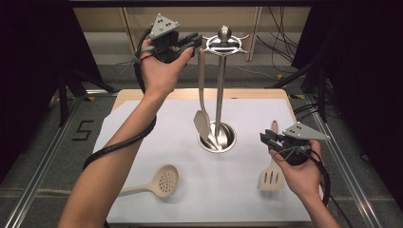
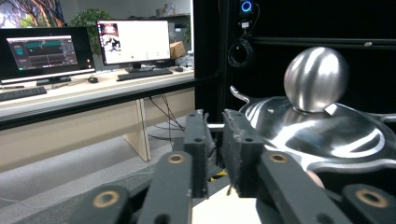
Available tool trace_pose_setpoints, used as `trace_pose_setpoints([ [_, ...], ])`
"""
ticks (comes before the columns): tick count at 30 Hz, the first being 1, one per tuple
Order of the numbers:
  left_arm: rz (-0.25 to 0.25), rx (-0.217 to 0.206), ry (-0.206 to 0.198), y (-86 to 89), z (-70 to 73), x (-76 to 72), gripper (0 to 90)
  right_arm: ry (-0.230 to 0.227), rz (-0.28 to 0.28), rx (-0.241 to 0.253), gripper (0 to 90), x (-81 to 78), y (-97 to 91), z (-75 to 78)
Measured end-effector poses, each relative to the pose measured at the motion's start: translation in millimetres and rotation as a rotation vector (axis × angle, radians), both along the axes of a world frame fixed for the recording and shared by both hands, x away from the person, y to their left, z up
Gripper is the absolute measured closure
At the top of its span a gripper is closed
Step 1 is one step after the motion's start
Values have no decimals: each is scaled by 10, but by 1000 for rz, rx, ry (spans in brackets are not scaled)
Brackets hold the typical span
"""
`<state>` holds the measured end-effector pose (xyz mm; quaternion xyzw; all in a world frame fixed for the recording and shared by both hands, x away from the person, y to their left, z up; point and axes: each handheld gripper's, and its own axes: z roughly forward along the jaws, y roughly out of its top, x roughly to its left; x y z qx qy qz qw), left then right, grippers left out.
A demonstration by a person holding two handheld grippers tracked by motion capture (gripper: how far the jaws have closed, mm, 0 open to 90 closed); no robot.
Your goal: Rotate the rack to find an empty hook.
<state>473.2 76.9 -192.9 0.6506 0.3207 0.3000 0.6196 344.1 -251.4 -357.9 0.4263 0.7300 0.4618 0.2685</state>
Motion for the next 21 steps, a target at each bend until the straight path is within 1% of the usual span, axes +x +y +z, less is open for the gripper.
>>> trace_pose_setpoints([
  [1,2,-3,-3,20,-9,-20,758,14,2,5,735,-4,3,0],
  [3,0,-12,-3,69,-28,-59,720,19,0,8,729,-5,9,-1],
  [4,-1,-14,-3,95,-40,-82,704,13,4,17,726,1,16,-9],
  [5,0,-18,-4,128,-58,-113,693,-1,-3,-2,724,3,7,-5],
  [6,0,-19,-4,149,-71,-133,680,6,4,10,721,2,19,-11],
  [7,-2,-20,0,174,-90,-160,673,8,-1,-8,720,0,6,-3],
  [8,-5,-18,1,193,-105,-180,666,-10,6,-12,718,11,0,-4],
  [11,-13,-3,4,276,-169,-272,667,-16,-5,-3,713,11,8,-6],
  [12,-15,9,8,324,-203,-324,671,1,-6,0,712,2,10,-2],
  [13,-16,13,8,341,-215,-341,677,15,-6,3,710,-10,9,4],
  [14,-27,31,-8,381,-235,-359,679,9,-6,0,709,-6,5,2],
  [15,-23,37,0,422,-270,-408,681,5,-8,1,708,-2,2,-1],
  [16,-21,45,10,457,-299,-448,692,31,-26,21,706,-10,5,2],
  [17,-17,47,24,483,-324,-486,692,31,-26,21,706,-10,5,2],
  [19,-19,60,34,564,-401,-571,696,14,-12,0,704,14,-22,1],
  [20,-19,65,37,604,-439,-608,697,11,-19,-4,703,13,-27,1],
  [21,-19,65,43,644,-482,-645,695,-16,-24,-11,702,31,-47,-14],
])
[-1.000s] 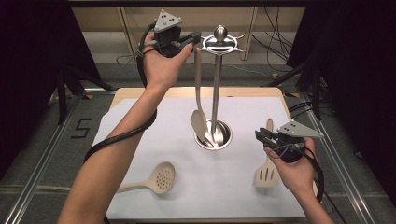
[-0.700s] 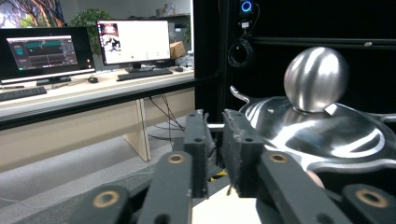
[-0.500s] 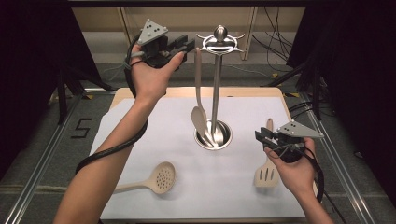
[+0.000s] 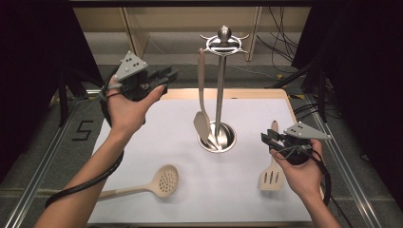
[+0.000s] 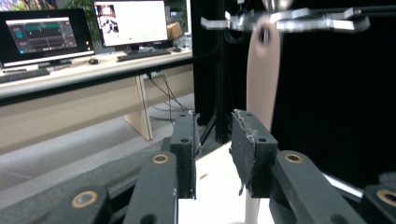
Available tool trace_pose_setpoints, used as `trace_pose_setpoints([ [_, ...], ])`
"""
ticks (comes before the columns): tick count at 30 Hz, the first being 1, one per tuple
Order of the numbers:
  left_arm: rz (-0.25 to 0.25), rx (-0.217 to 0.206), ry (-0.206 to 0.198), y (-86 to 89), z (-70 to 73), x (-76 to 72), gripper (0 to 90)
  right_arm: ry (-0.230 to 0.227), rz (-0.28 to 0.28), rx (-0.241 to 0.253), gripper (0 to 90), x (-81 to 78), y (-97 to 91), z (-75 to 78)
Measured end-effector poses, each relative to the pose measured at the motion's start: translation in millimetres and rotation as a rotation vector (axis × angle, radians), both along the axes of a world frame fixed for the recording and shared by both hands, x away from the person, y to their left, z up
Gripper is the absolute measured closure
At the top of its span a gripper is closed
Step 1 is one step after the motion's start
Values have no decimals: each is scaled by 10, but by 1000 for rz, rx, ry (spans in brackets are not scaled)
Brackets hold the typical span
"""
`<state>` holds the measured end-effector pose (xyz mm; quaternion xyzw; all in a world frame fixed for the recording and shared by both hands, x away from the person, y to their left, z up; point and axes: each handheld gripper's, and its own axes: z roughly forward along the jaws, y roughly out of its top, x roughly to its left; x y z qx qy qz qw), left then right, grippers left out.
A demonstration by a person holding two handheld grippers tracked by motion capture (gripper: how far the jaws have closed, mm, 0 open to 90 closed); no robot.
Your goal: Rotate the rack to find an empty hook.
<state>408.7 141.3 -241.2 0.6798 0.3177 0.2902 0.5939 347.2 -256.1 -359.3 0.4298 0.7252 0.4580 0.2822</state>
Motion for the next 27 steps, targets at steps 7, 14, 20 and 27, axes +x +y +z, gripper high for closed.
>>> trace_pose_setpoints([
  [7,1,5,27,309,-401,-251,646,38,-39,0,695,49,-113,-17],
  [14,34,-3,52,559,-716,-355,601,236,-169,-65,657,137,-226,-84],
  [20,66,-39,59,629,-819,-390,573,437,-235,-76,630,220,-316,-238],
  [27,76,-43,42,656,-826,-416,555,490,-210,-120,630,302,-328,-302],
])
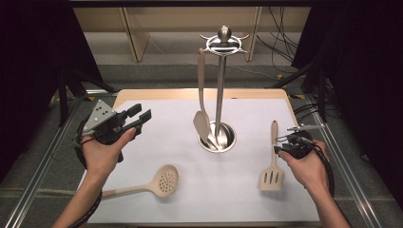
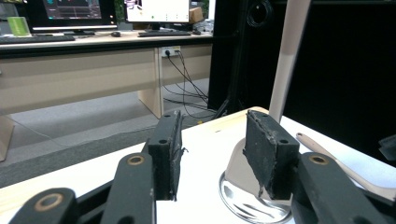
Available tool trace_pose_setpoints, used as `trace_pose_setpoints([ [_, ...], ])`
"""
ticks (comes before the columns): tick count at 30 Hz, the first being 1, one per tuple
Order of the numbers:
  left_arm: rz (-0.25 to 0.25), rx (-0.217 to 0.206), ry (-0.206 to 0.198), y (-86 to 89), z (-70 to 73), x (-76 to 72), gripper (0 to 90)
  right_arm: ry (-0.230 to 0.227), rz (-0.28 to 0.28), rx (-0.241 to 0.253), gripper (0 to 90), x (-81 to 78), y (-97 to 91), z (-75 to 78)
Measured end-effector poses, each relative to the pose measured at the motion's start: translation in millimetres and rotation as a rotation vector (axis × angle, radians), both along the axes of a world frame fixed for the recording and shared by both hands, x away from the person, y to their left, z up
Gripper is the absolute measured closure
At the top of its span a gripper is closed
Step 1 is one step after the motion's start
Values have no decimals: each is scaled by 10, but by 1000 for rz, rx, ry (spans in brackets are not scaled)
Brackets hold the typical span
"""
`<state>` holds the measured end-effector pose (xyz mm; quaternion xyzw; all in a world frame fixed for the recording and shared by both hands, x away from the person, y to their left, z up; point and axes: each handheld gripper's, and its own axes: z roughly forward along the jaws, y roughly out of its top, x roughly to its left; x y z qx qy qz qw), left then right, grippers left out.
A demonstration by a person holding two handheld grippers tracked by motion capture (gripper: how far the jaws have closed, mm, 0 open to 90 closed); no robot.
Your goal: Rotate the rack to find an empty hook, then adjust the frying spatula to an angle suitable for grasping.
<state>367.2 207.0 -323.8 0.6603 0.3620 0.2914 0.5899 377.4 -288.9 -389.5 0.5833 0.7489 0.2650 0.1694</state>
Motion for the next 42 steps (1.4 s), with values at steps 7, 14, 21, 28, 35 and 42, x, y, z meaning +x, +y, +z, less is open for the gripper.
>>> trace_pose_setpoints([
  [7,10,-6,11,23,-12,12,537,43,9,12,654,69,40,-55],
  [14,7,3,19,13,-34,44,527,152,13,-23,695,167,72,-139],
  [21,-5,-1,17,7,-27,46,523,246,-33,-39,699,235,68,-184],
  [28,-11,10,18,-9,-35,56,523,300,-76,-44,691,398,70,-343],
  [35,-7,8,20,1,-37,62,523,335,-82,-61,664,512,83,-453],
  [42,-3,6,17,25,-33,53,522,359,-104,-89,652,591,100,-539],
])
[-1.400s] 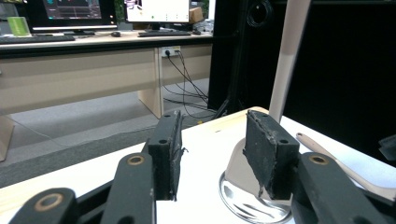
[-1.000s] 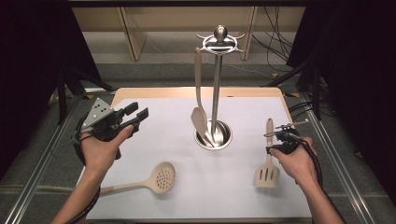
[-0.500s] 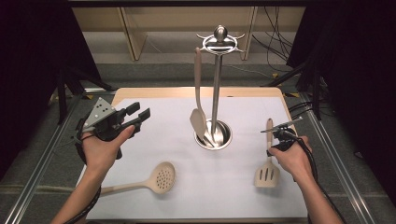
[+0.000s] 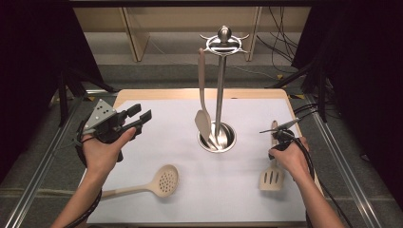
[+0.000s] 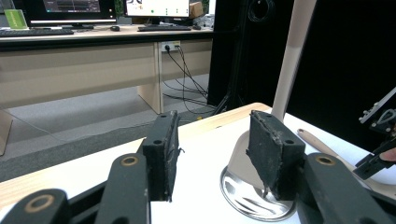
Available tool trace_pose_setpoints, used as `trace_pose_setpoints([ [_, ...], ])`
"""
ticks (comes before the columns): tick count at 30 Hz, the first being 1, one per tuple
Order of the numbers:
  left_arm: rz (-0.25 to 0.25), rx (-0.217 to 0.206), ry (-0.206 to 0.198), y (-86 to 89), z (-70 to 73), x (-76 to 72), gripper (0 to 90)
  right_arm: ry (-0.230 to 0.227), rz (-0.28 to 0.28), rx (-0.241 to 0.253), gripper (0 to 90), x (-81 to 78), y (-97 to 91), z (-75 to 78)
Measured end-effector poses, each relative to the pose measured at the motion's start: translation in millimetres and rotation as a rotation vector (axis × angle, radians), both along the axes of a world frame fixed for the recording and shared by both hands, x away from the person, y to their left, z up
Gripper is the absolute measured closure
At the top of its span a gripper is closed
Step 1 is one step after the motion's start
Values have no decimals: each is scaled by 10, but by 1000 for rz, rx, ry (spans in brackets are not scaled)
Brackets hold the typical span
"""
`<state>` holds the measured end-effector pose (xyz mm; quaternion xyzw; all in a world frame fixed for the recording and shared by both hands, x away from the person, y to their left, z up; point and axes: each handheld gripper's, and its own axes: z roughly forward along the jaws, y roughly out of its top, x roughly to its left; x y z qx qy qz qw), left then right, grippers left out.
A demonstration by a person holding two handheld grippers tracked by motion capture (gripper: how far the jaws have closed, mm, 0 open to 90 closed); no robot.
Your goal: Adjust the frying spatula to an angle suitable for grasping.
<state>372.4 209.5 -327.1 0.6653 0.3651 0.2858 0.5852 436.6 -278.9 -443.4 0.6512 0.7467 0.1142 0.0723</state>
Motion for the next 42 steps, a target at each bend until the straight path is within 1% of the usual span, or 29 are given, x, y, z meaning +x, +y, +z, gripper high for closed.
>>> trace_pose_setpoints([
  [2,-2,-3,-3,-7,5,-6,522,4,-14,-6,653,11,7,-34],
  [3,-3,-3,-2,-10,7,-9,521,22,-11,0,653,13,6,-38],
  [4,-4,-2,-2,-11,8,-10,521,22,-26,-9,659,18,13,-53],
  [5,-4,-1,-2,-11,8,-11,521,18,-19,-4,670,15,3,-74],
  [8,-4,0,-2,-11,5,-10,521,27,-31,-11,681,20,12,-70],
  [9,-4,1,-2,-11,3,-10,521,42,-27,-13,684,28,6,-64],
  [10,-4,1,-2,-12,3,-11,521,48,-42,-8,686,34,16,-60],
  [13,-5,2,-2,-14,5,-10,521,43,-43,-18,703,41,17,-68],
  [16,-7,4,-2,-16,7,-11,521,48,-63,-6,721,45,12,-63],
  [17,-7,4,-2,-16,6,-11,521,62,-84,-6,728,48,19,-55],
  [18,-8,4,-2,-15,5,-11,522,62,-91,3,736,41,7,-51],
  [19,-7,3,-2,-14,4,-11,521,66,-85,-4,745,30,-13,-52],
  [20,-5,1,-2,-13,5,-11,521,73,-107,5,754,23,-15,-49],
  [21,-5,1,-2,-11,7,-11,522,102,-93,-1,768,2,-57,-33],
  [23,-4,0,-3,-10,11,-12,521,102,-105,7,773,-8,-58,-29],
  [24,-5,1,-4,-10,12,-12,521,106,-133,8,780,-15,-45,-24],
  [25,-6,0,-4,-10,13,-13,521,108,-132,12,784,-31,-42,-13],
  [27,-6,1,-4,-11,12,-13,521,115,-78,20,792,-111,-56,19],
  [28,-5,0,-4,-11,12,-13,522,126,-98,48,792,-138,-28,26],
  [29,-5,0,-4,-11,12,-13,522,126,-98,48,792,-138,-28,26],
  [30,-5,0,-4,-10,13,-13,522,126,-48,59,793,-169,-53,25],
  [32,-4,0,-4,-9,13,-13,522,147,-1,71,794,-246,-39,29],
  [33,-4,0,-4,-9,14,-14,522,132,48,59,794,-276,-58,8],
  [35,-5,1,-6,-9,16,-15,522,147,84,50,794,-347,-39,-2],
  [36,-5,1,-5,-11,16,-16,522,192,115,58,794,-418,3,11],
  [38,-6,4,-6,-13,16,-14,522,203,111,61,792,-429,14,12],
  [40,-7,6,-4,-16,12,-11,522,148,185,39,784,-438,-3,-16],
  [41,-6,7,-2,-20,10,-11,522,147,188,34,776,-438,2,-19],
  [42,-6,7,-1,-22,9,-11,522,165,171,7,756,-442,19,-25],
])
